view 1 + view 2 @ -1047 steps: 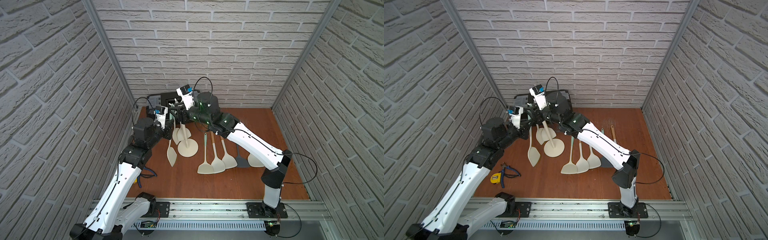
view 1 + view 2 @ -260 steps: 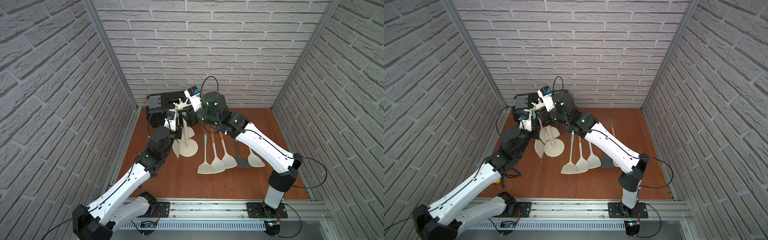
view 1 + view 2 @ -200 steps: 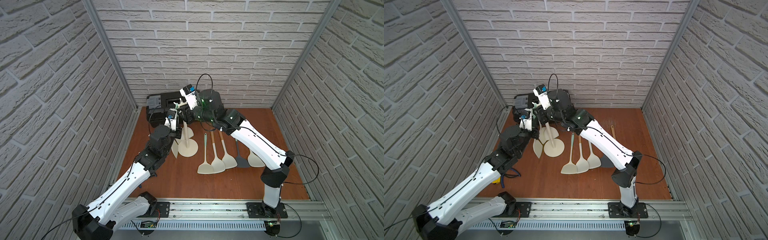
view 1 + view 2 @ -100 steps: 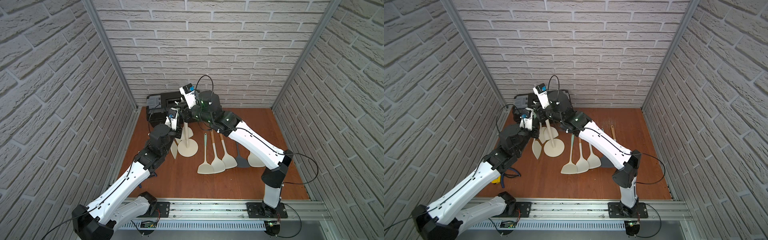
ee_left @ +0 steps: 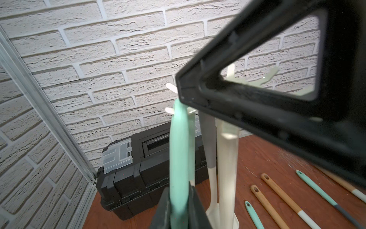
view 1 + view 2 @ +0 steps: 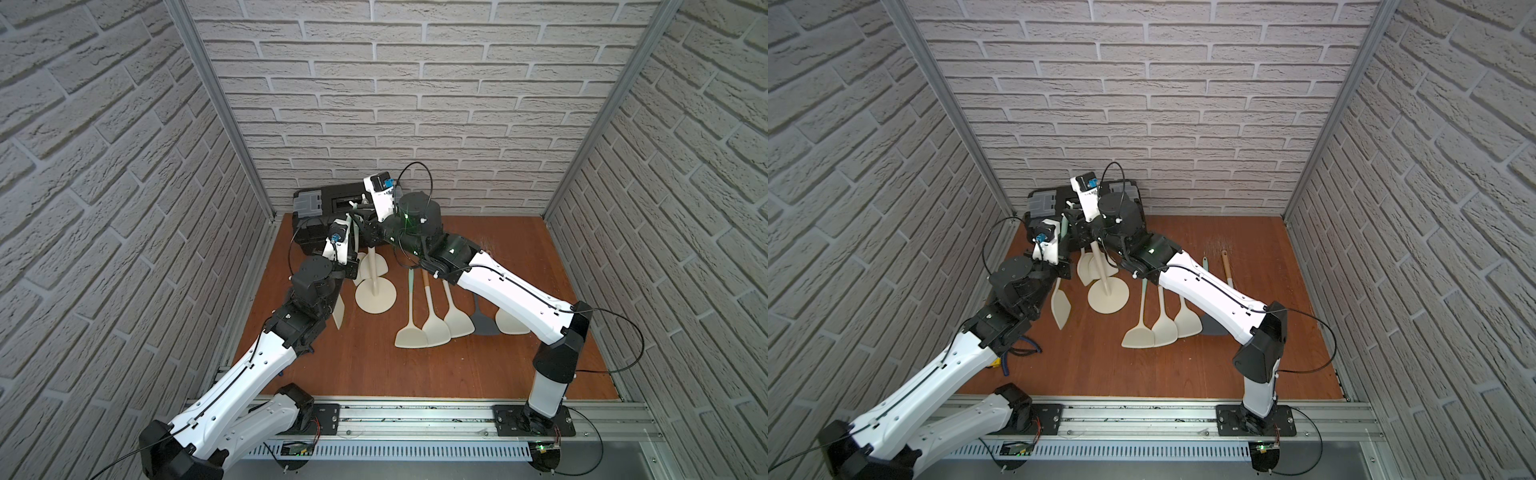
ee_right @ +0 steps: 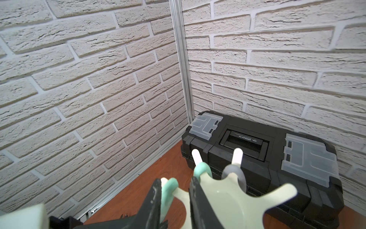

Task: Take the spatula off the kitchen utensil rack
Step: Take off the spatula from the rack.

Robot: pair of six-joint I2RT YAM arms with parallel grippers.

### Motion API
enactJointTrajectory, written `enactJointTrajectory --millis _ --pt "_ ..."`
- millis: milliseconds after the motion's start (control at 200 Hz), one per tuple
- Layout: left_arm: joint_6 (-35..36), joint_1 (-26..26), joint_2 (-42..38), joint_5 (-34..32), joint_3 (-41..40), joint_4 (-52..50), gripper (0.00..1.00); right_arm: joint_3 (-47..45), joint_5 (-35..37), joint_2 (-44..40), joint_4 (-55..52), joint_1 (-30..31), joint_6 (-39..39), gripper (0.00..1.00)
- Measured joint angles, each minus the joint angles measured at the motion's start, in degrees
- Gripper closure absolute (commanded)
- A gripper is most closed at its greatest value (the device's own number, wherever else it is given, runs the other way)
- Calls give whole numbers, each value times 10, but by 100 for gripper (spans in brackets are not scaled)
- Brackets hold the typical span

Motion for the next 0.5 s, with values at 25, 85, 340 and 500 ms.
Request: enactJointTrajectory --millis 25,85,340,500 --pt "0 1 0 -2 0 0 100 -1 0 0 2 0 1 73" --pt "-1 3 0 -5 0 1 100 -2 0 0 4 0 2 73" --pt "-33 15 -1 -54 0 2 100 -2 10 0 4 -1 3 73" --pt "-45 16 -6 -62 3 -7 100 0 -1 1 3 -1 2 66"
